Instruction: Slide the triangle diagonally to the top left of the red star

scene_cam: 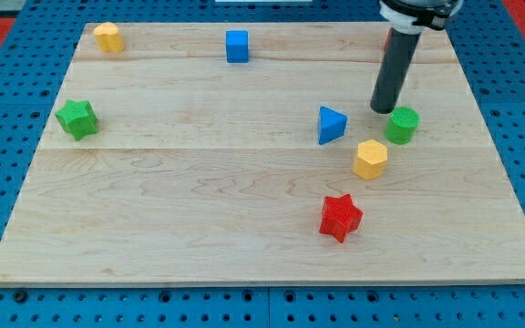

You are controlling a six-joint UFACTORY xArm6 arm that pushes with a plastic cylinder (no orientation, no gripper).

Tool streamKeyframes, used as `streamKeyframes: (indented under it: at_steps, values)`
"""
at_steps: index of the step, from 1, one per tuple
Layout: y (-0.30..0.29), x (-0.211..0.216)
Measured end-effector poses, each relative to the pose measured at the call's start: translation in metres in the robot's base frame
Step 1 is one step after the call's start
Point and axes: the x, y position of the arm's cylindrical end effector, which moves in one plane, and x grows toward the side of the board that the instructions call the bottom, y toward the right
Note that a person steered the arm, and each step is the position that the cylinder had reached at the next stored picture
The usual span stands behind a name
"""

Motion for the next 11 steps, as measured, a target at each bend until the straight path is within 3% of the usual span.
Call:
streamKeyframes:
  at_steps: [2, 5, 6, 7, 8, 11]
  values:
    - [-0.007, 0.000]
    - [-0.051, 0.051]
    - [-0.052, 0.032]
    - [-0.099, 0.029]
    - [-0.147, 0.058]
    - [-0.221, 0.093]
